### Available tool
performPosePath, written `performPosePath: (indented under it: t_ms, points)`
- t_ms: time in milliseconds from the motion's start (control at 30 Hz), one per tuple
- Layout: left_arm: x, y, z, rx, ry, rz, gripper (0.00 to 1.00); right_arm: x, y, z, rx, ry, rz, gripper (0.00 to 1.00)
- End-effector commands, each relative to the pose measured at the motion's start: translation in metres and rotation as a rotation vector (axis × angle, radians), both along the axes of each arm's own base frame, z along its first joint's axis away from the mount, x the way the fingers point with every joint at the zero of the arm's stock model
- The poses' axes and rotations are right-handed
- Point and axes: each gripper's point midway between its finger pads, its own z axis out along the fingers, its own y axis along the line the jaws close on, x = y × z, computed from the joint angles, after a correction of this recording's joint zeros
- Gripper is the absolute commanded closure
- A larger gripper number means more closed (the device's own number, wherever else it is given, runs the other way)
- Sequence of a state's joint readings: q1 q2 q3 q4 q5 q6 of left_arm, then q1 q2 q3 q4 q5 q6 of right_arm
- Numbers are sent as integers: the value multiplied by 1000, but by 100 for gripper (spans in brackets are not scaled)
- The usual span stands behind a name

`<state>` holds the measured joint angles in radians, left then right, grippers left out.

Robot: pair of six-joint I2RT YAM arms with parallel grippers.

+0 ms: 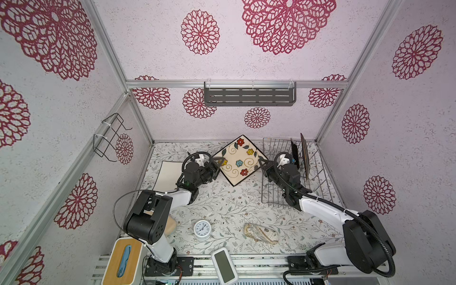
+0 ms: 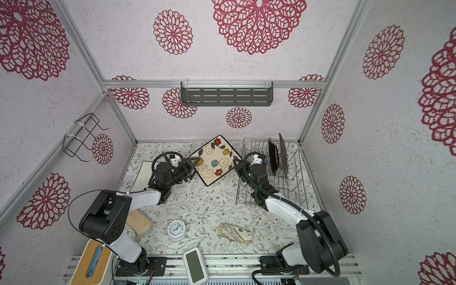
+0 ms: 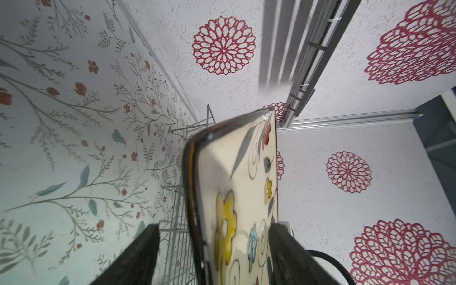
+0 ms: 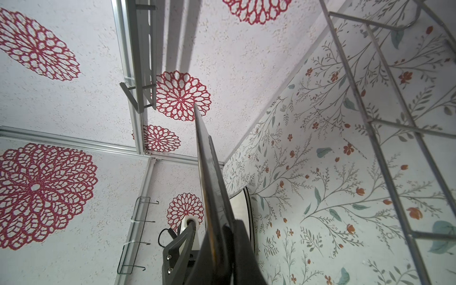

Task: Unload the plates from the dish rack
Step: 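Grasp the flowered plate's edge with the left gripper while the right gripper holds it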

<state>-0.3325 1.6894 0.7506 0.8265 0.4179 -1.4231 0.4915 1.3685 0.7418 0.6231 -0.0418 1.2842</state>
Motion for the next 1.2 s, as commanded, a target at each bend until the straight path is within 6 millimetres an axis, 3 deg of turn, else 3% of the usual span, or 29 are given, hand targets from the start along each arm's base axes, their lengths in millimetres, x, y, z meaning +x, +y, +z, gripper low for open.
performPosePath:
  t_ms: [0, 367, 867, 1167]
  points:
    - [-2, -9, 14, -47, -57, -25, 30, -12, -2, 126, 239, -323, 30, 100]
    - [-6, -20, 14, -74, -57, -52, 44, -5, 5, 142, 242, -341, 65, 100]
    - [-6, -21, 16, -83, -66, -54, 63, -2, 6, 144, 235, -346, 83, 100]
    - [-4, -22, 15, -95, -70, -56, 79, -2, 8, 144, 215, -347, 109, 100]
